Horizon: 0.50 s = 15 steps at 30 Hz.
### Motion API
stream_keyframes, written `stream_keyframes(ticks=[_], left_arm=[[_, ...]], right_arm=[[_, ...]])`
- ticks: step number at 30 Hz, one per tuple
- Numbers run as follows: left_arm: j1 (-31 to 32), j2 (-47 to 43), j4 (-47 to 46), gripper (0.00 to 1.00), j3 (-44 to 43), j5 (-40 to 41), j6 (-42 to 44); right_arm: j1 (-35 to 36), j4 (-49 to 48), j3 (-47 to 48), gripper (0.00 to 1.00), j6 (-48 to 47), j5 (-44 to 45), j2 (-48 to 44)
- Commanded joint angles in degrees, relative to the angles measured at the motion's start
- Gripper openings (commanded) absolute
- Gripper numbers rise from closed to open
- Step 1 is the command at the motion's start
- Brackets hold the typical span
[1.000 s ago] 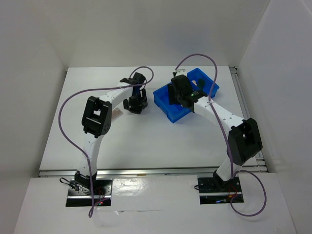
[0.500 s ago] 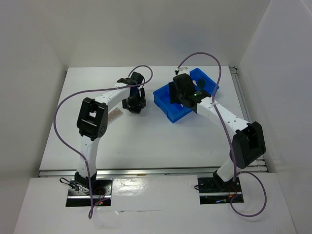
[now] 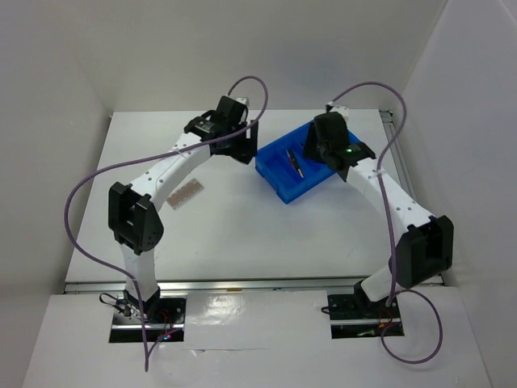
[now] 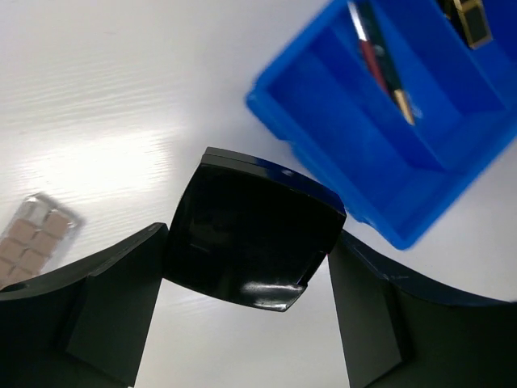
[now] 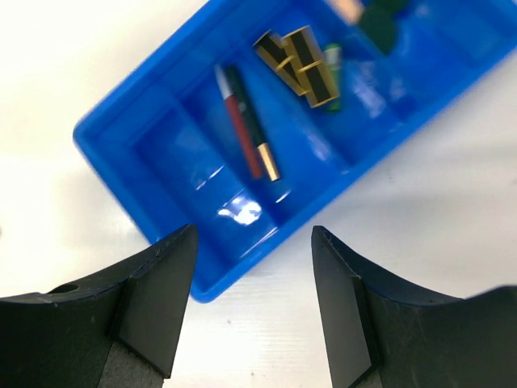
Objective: Organize the makeup
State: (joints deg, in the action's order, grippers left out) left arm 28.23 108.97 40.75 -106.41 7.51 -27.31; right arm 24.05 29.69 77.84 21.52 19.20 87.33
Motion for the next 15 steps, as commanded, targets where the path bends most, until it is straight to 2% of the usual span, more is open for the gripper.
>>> stream_keyframes(ticks=[1, 7, 11, 15], left_arm=[[2.88, 2.38, -1.03, 0.4, -5.28, -3.02, 2.87], [8.85, 11.78, -0.5, 0.4, -15.2, -3.55, 4.02], [10.09, 18.9, 1.07, 0.4, -22.5, -2.85, 4.55], [10.62, 22.51, 0.56, 0.4, -23.93, -2.85, 5.07]], right_arm=[[-5.13, 0.63, -1.2, 0.66, 6.15, 0.22, -7.43], [-12.17, -1.39, -7.43, 0.66, 8.54, -3.29, -16.21], [-15.43, -2.01, -8.06, 0.66, 8.54, -5.22, -17.46], [-17.72, -1.39, -9.11, 0.66, 8.02, -7.77, -17.98]])
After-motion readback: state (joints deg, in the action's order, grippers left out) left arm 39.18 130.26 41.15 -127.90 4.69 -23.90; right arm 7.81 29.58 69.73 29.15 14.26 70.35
